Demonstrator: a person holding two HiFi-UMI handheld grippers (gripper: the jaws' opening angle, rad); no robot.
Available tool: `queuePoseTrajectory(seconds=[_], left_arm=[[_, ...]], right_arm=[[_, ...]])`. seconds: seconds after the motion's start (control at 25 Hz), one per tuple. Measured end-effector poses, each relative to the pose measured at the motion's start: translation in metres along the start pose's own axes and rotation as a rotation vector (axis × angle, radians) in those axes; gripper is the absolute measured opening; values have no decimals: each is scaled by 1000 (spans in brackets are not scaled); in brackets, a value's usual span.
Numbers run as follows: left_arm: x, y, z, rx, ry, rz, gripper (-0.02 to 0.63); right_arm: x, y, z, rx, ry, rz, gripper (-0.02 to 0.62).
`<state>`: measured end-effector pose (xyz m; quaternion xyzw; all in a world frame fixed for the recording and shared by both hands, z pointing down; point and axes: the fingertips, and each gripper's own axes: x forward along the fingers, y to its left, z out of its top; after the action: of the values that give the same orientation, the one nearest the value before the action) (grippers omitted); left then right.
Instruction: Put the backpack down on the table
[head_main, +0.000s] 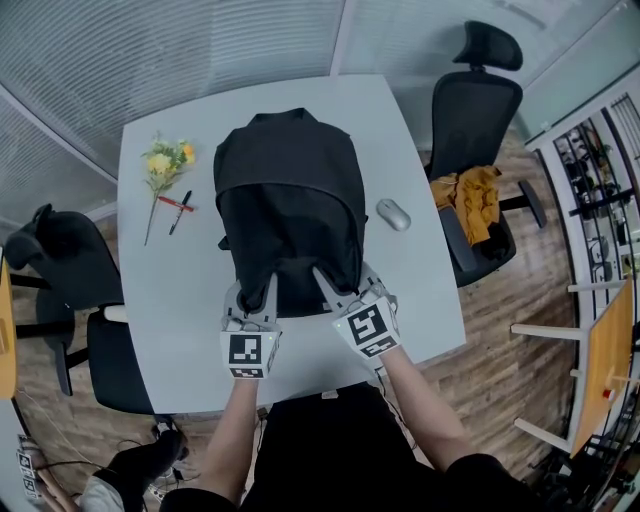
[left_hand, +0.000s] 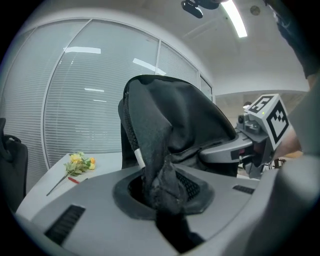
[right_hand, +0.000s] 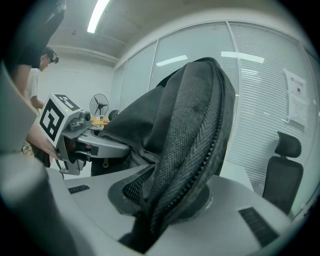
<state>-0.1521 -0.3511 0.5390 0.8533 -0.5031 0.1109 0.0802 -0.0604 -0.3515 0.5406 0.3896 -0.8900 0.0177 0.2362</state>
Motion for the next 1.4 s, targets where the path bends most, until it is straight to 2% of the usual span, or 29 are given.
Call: queuePoseTrajectory(seconds=[0.4, 0.92, 1.12, 1.32, 1.4], left_arm=[[-6, -4, -12, -61, 25, -66, 84], [-26, -4, -27, -91, 67, -28, 176], [-31, -8, -33, -70, 91, -35, 241], [-36, -9, -34, -63, 95, -21, 295], [-37, -9, -34, -57, 98, -17, 313]], right_arm=[[-6, 2, -11, 96, 28, 28, 140], [-20, 12, -24, 138, 44, 18, 216], [-24, 16, -31, 149, 58, 16, 263], [-28, 19, -39, 157, 88, 5, 364], [-30, 19, -39, 161, 88, 0, 382]])
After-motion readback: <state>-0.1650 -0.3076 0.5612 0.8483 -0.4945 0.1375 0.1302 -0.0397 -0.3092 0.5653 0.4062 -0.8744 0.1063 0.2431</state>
